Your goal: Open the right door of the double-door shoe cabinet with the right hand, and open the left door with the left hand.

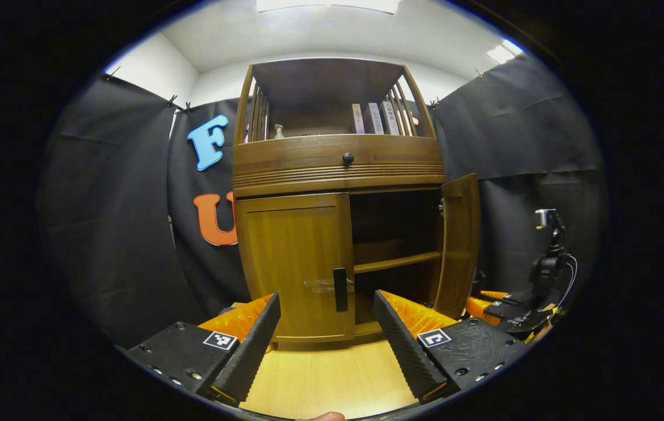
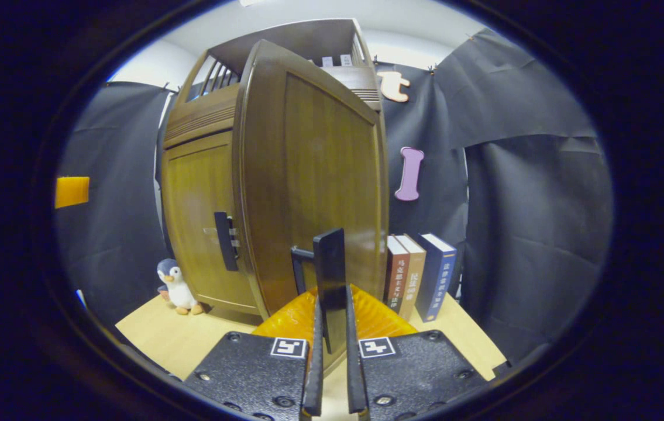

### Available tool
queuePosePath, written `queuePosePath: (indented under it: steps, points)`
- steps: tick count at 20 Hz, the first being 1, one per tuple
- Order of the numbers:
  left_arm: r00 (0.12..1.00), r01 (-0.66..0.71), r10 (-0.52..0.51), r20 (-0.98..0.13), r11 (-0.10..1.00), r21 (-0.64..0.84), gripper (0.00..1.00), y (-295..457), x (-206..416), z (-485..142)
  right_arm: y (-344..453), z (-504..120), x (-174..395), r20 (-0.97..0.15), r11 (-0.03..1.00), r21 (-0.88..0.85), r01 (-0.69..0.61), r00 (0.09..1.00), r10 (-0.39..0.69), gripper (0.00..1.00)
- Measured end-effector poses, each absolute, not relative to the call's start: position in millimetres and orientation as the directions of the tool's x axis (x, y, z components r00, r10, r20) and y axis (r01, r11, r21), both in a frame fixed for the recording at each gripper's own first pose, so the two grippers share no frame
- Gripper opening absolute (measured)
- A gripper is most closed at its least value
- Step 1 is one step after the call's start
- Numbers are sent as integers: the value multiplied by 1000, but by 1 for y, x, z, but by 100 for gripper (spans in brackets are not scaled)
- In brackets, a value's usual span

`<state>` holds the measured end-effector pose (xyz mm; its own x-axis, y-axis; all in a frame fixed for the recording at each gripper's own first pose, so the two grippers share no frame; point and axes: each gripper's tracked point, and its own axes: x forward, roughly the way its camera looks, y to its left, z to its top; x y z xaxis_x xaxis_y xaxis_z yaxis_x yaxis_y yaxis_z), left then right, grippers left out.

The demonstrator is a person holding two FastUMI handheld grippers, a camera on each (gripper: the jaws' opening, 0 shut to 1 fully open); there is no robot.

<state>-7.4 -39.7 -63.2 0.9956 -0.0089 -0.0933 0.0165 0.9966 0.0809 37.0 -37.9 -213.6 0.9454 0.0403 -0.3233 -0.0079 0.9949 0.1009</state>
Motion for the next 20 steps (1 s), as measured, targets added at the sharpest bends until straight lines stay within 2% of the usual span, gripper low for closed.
queuePosePath:
  steps: [7,15,20]
  points:
    - [993,54,-45,-112,995,79,96,-63,-2,-70,-71,-221,20,-353,995,90,32,935,2,11]
    - [989,91,-82,-126,994,67,96,-86,3,-73,-127,-224,16,-378,985,90,150,920,-106,6]
    - [985,97,-90,-145,994,40,96,-92,10,-80,-142,-223,14,-378,984,89,155,919,-110,4]
